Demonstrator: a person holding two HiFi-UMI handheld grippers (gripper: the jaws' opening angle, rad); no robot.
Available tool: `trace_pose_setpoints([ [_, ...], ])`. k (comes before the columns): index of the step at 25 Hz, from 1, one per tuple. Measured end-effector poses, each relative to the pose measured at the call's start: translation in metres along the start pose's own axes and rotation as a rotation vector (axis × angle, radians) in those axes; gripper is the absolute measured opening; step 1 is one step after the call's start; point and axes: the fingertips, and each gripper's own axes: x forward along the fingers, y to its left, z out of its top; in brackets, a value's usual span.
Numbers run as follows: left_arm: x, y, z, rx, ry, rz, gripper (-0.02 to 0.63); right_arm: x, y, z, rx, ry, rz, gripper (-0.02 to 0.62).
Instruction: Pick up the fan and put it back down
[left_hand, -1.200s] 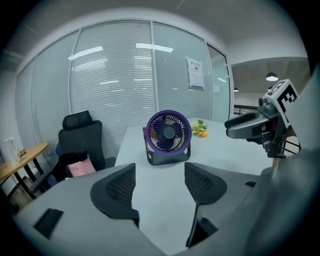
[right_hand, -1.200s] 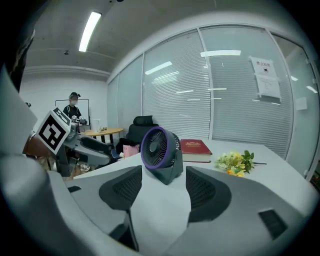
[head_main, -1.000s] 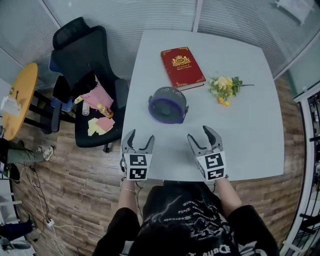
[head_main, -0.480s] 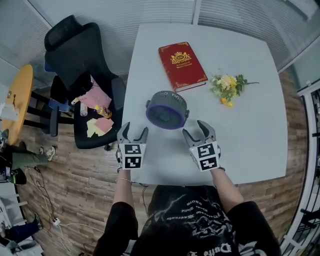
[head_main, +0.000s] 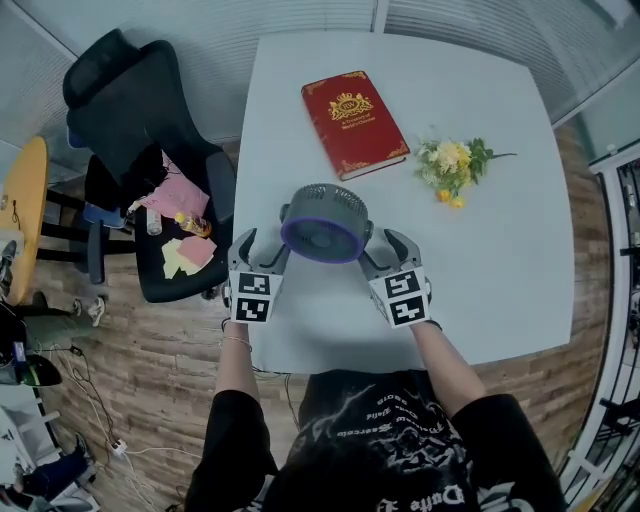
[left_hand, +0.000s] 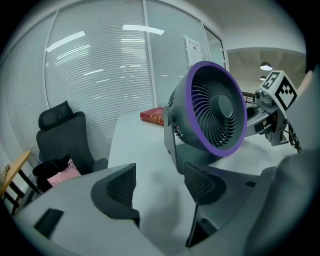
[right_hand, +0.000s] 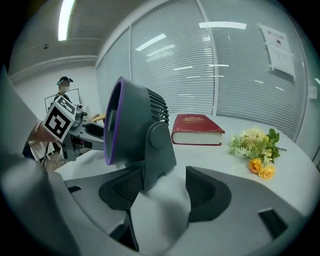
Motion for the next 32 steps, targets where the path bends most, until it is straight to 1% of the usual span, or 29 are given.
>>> trace_pose_setpoints([
  [2, 0.006, 0.001, -0.004, -0.013, 0.006, -0.023, 0.327, 0.006, 0.0, -0.003, 0.028, 0.009, 0.0, 0.262],
  [4, 0.012, -0.001, -0.005, -0.011, 0.015, -0.048, 0.327, 0.011, 0.0, -0.005, 0.029, 0.017, -0.001, 0.259],
  [7, 0.02, -0.003, -0.003, -0.008, 0.037, -0.091, 0.307, 0.019, -0.002, -0.003, 0.044, 0.017, 0.016, 0.261],
  [9, 0.027, -0.002, 0.002, -0.012, 0.025, -0.107, 0.301, 0.024, -0.004, -0.001, 0.07, 0.016, 0.039, 0.262],
  [11, 0.031, -0.002, 0.005, -0.027, 0.017, -0.12, 0.301, 0.027, -0.003, 0.001, 0.067, 0.015, 0.06, 0.268],
  [14, 0.036, -0.003, 0.008, -0.062, -0.001, -0.146, 0.301, 0.033, 0.0, 0.002, 0.034, 0.007, 0.083, 0.266],
  [18, 0.045, -0.004, 0.018, -0.117, -0.042, -0.169, 0.301, 0.042, -0.002, 0.001, 0.054, 0.022, 0.126, 0.268],
  [20, 0.048, -0.006, 0.021, -0.101, -0.042, -0.17, 0.287, 0.043, -0.002, 0.003, 0.046, 0.014, 0.142, 0.268],
  [21, 0.049, -0.007, 0.021, -0.093, -0.036, -0.177, 0.282, 0.042, -0.001, 0.004, 0.037, 0.008, 0.146, 0.249],
  [22, 0.049, -0.009, 0.021, -0.091, -0.03, -0.191, 0.268, 0.042, 0.0, 0.004, 0.031, 0.004, 0.149, 0.23],
  [24, 0.05, -0.015, 0.022, -0.091, -0.023, -0.236, 0.214, 0.042, 0.0, 0.004, 0.033, 0.0, 0.15, 0.225],
  [26, 0.049, -0.024, 0.022, -0.064, -0.022, -0.271, 0.126, 0.043, -0.001, 0.004, 0.037, 0.001, 0.151, 0.219],
  [27, 0.048, -0.026, 0.023, -0.048, -0.023, -0.272, 0.1, 0.043, -0.001, 0.004, 0.037, 0.002, 0.151, 0.216],
  [28, 0.048, -0.027, 0.023, -0.042, -0.024, -0.268, 0.1, 0.043, -0.001, 0.005, 0.036, 0.005, 0.152, 0.215],
  [32, 0.047, -0.026, 0.025, -0.068, -0.028, -0.257, 0.091, 0.042, -0.002, 0.007, 0.043, 0.016, 0.153, 0.206],
])
